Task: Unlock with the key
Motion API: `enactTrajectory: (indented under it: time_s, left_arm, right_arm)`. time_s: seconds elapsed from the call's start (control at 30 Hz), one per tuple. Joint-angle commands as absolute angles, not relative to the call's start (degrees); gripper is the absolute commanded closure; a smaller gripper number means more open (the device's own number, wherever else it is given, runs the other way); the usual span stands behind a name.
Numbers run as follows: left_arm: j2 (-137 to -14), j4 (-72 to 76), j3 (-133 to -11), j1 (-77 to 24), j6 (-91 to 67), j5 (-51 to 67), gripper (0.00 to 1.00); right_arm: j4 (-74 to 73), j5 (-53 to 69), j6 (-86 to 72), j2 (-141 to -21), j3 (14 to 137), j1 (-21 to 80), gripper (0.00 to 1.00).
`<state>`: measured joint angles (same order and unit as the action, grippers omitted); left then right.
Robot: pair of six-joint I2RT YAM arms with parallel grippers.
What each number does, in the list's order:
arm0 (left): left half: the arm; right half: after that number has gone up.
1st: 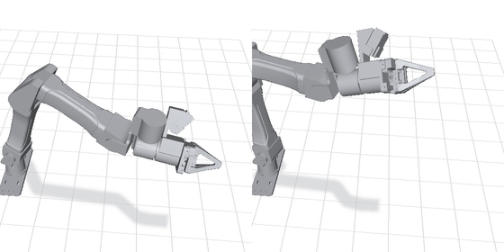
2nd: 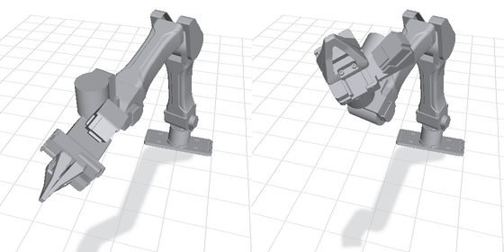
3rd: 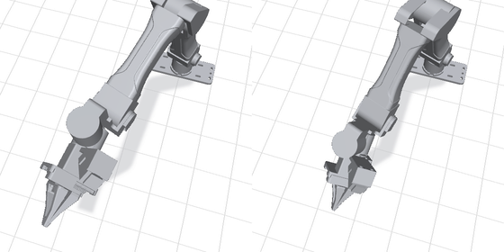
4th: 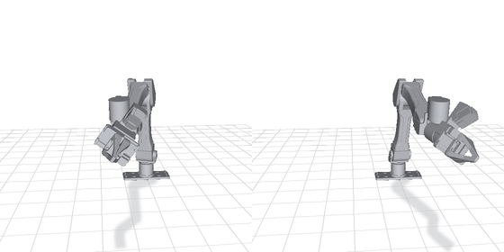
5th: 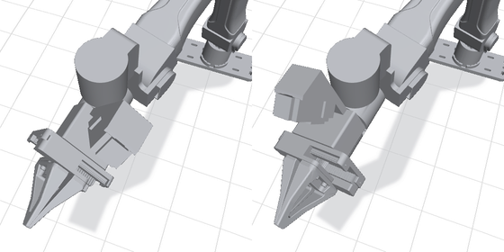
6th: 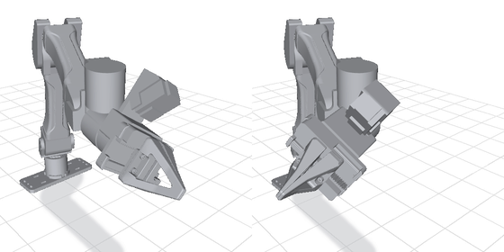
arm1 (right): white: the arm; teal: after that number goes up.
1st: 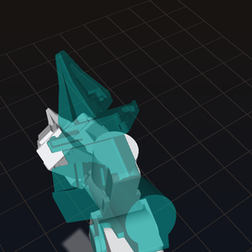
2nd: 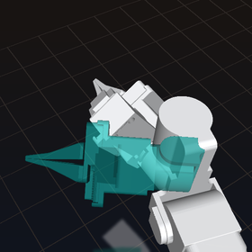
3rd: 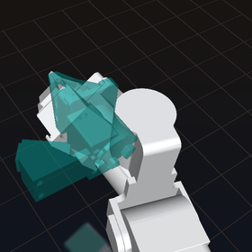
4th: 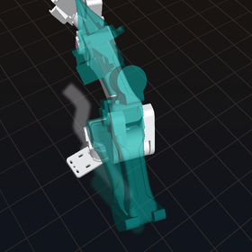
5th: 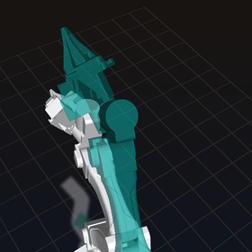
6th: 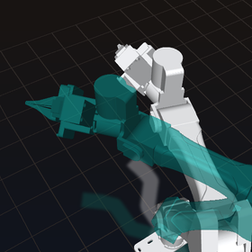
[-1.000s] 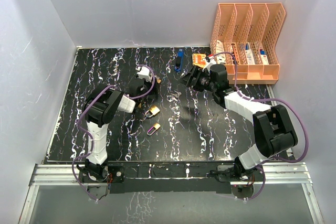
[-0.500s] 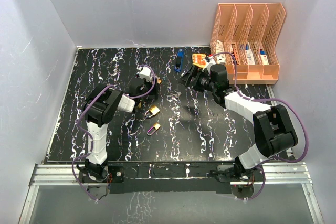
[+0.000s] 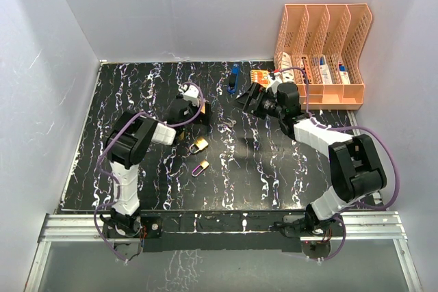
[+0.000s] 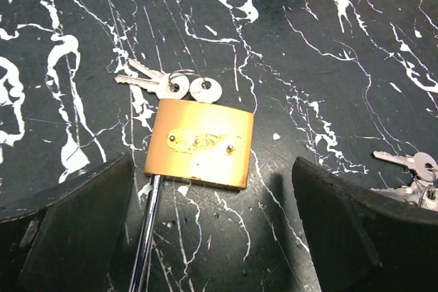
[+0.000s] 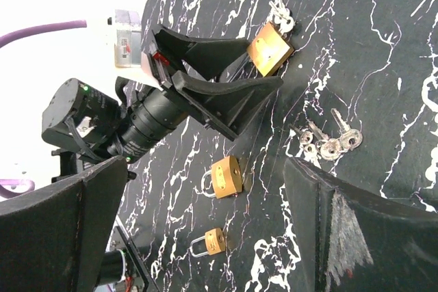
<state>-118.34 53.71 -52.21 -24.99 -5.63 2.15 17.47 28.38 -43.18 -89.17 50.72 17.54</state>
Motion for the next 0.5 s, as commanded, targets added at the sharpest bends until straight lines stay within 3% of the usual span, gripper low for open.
enactTrajectory:
  time_s: [0.0, 0.27, 0.47]
  left_arm:
    - [-109.05, 50.14, -53.89, -24.96, -4.83, 1.51, 0.01]
    - [-95.81, 27.36, -65.23, -24.96, -10.44, -4.58, 0.01]
    - [-84.20, 27.19, -54.50, -25.04, -22.41, 0.75, 0.02]
  right_arm:
    - [24.84, 32.29, -45.84, -89.94, 48.94, 16.03, 0.02]
    - [17.05, 28.50, -41.80, -91.46, 51.79, 15.95, 0.02]
    - [0.97, 16.80, -31.59, -92.84, 58.32, 20.15, 0.05]
